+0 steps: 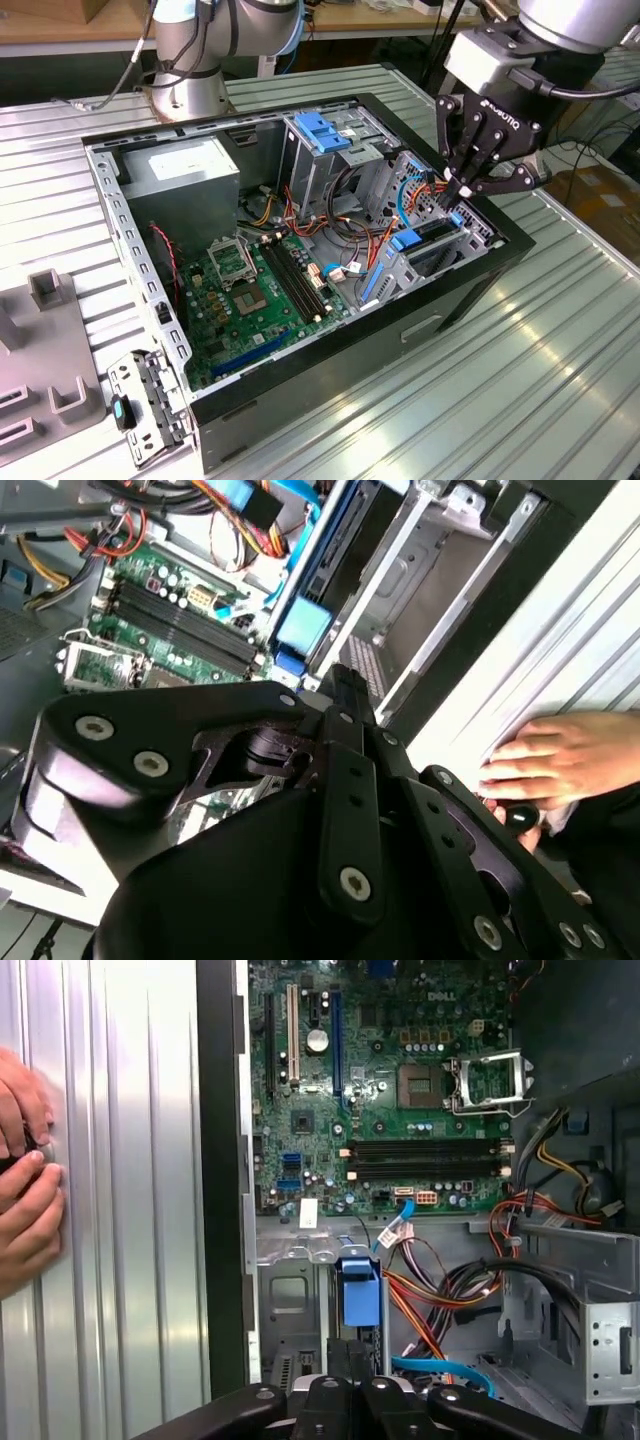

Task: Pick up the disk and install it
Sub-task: 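Insert the disk into the insertion slot, then insert the first disk wire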

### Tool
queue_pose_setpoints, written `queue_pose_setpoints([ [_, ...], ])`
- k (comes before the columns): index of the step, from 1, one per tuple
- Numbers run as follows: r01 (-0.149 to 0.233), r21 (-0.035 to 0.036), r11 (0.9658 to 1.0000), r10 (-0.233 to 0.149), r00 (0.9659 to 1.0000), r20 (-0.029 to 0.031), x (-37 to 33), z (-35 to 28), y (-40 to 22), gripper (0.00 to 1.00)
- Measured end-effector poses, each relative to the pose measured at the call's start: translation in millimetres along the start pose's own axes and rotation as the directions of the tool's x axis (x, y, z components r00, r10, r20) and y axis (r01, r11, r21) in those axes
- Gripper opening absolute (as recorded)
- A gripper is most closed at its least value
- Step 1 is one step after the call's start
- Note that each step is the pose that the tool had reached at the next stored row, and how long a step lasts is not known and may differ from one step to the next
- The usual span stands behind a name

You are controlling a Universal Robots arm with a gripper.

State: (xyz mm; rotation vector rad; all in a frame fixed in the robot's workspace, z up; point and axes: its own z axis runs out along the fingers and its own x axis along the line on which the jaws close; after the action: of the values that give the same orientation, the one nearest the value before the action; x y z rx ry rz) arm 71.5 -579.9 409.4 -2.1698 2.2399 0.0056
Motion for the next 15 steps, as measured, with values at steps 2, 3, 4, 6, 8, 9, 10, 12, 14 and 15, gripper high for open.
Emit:
queue_pose_setpoints([
  [2,0.0,0.0,1.0,0.0,1.0,0.0,-0.1,4.8,-6.1,0.11],
  [3,0.0,0.0,1.0,0.0,1.0,0.0001,-0.1,6.9,-8.0,0.11],
  [4,0.0,0.0,1.0,0.0,1.0,0.0001,-0.2,9.2,-10.3,0.11],
  [6,0.0,0.0,1.0,0.0,1.0,0.0,-0.2,13.3,-13.7,0.11],
  [8,-0.001,-0.0002,1.0,0.001,1.0,0.0,-0.2,18.9,-18.5,0.11],
  [9,-0.001,-0.0004,1.0,0.001,1.0,0.0,-0.2,21.0,-19.6,0.11],
  [10,-0.001,-0.0005,1.0,0.001,1.0,-0.0001,-0.2,21.0,-19.6,0.11],
  [12,-0.001,-0.0005,1.0,0.001,1.0,0.0,-0.2,21.2,-19.7,0.11],
  [14,0.0,-0.0005,1.0,0.0,1.0,0.0,-0.2,21.3,-19.7,0.11],
  [15,0.0,-0.0005,1.0,0.0,1.0,0.0002,-0.2,21.3,-19.7,0.11],
])
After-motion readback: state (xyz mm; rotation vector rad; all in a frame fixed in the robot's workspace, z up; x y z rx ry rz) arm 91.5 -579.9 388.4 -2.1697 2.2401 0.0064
